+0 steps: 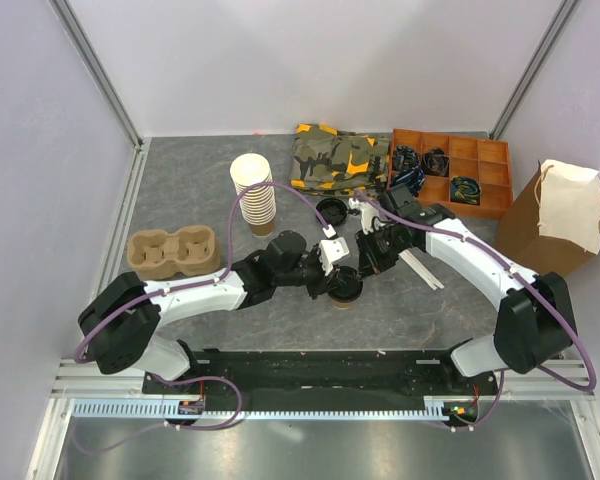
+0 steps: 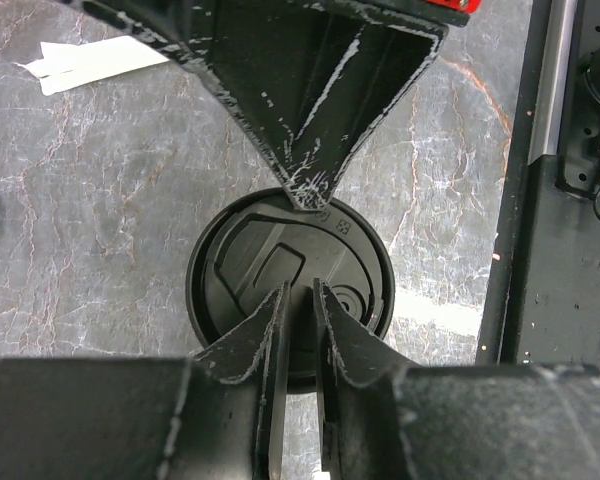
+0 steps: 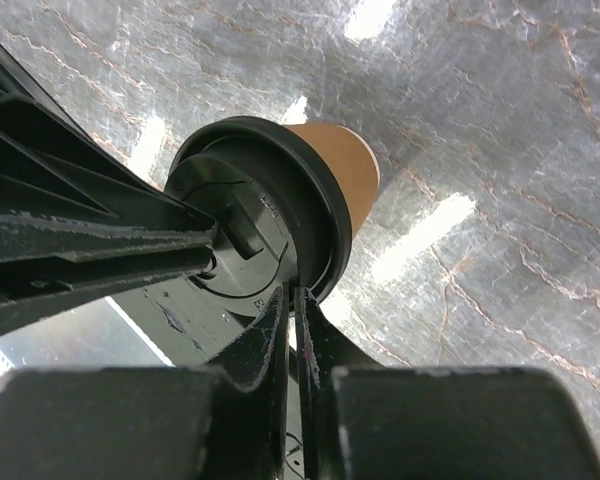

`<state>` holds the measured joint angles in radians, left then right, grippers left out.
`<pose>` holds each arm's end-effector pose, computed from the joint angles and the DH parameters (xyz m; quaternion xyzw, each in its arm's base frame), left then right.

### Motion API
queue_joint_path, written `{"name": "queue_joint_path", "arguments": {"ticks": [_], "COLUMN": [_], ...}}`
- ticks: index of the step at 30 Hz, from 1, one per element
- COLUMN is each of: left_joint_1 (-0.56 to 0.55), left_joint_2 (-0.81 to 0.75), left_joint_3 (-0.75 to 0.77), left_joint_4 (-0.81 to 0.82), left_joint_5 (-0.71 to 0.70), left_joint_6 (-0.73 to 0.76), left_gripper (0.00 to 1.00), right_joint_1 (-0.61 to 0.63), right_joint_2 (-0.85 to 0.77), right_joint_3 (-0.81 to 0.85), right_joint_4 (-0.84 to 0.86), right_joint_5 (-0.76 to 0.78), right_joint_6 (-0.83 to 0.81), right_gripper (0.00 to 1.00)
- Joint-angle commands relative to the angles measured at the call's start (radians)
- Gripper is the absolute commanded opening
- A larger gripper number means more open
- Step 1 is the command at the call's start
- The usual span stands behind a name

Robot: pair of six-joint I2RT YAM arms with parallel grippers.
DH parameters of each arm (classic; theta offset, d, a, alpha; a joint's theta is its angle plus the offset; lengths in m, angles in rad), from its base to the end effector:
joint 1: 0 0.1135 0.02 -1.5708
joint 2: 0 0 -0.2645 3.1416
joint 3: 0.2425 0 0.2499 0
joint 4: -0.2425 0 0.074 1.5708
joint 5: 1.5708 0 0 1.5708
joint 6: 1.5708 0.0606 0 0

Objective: Pack the takeout coffee

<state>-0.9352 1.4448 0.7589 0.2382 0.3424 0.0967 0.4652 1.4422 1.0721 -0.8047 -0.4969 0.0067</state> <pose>0.1799 -0.2782 0.2119 0.4904 0.6807 -0.3453 0.4206 0.2400 0.1528 0.2266 -0.2631 0.9145 0.2790 0.1290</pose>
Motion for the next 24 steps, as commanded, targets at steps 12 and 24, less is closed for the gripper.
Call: {"name": "queue_joint_path", "arguments": {"ticks": [12, 24], "left_joint_1": [-0.002, -0.002], "left_joint_2": [0.006, 0.008], "left_joint_3": [0.0, 0.0], "left_joint_4": [-0.013, -0.011], "left_joint_5": [0.009, 0.01], "left_joint_6": [-0.006, -0.009], "left_gripper": [0.18, 0.18], "right_joint_1": [0.007, 0.035], "right_joint_2": [-0.052, -0.083], "right_joint_3": [0.086, -0.024], "right_joint_4": [0.004, 0.022], "right_joint_5": [-0.06, -0.101], "right_joint_6": [0.019, 0.088], "right_gripper": [0.14, 0.15]}}
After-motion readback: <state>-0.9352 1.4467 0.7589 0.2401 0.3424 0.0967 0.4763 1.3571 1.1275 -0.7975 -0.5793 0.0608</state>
